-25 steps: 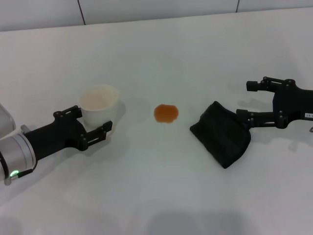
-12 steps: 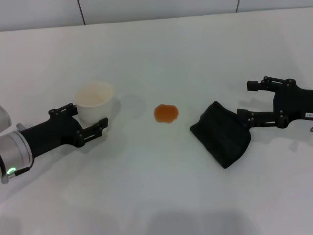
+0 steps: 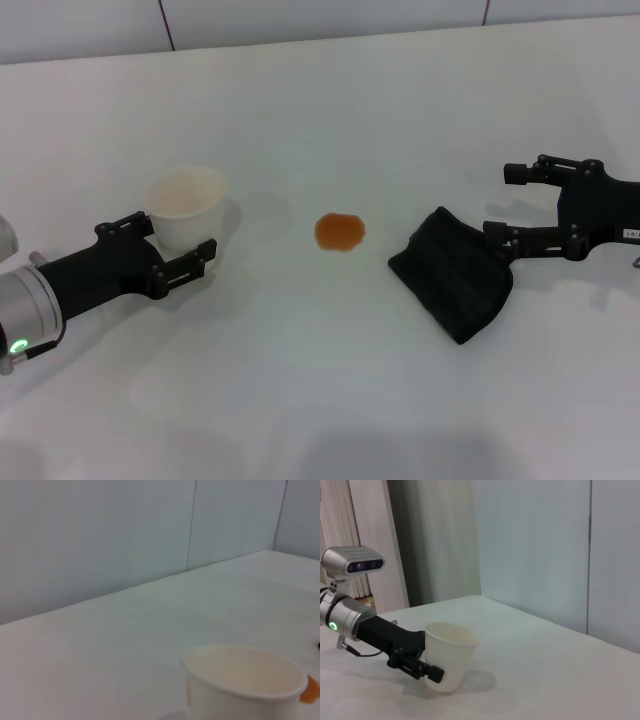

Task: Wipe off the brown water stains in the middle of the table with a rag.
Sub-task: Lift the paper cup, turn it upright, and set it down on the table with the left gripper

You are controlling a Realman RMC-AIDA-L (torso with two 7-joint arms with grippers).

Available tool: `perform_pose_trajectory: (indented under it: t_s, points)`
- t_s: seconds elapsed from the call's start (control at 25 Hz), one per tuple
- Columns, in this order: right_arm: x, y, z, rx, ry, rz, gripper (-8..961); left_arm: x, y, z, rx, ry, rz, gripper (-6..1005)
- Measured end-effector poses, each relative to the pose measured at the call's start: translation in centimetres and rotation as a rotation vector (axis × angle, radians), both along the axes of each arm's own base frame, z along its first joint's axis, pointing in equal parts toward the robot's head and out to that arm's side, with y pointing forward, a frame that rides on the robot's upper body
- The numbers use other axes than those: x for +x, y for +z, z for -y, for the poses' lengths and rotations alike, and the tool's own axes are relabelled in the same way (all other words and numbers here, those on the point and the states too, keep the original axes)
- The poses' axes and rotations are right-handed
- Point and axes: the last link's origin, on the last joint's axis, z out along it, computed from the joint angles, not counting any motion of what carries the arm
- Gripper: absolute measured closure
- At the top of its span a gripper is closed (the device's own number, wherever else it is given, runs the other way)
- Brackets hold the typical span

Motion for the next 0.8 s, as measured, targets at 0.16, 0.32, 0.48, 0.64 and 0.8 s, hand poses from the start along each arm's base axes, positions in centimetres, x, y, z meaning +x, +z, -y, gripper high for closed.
perform_pose_trajectory:
  t_s: [0.16,0.32,0.48,0.64,0.8]
  points:
    - [-0.03,0.00,-0.03,0.000,0.001,0.000,107,-0.09,-0.04,0.04,-0.009,0.014,0.002,305]
    - [-0.07,-0.05,-0.02,-0.001,0.001,-0.002,108,-0.25,-0.09,0.06,-0.014,0.029,-0.001,300]
    - [-0.08,-0.07,-0.01,-0.002,0.001,-0.002,108,-0.27,-0.11,0.08,-0.016,0.031,-0.002,295]
    - [-0.08,-0.07,0.06,-0.003,0.003,-0.004,108,-0.27,-0.12,0.08,-0.018,0.036,0.001,264]
    - [-0.08,-0.07,0.08,-0.004,0.003,-0.005,108,-0.24,-0.15,0.06,-0.021,0.045,0.008,195]
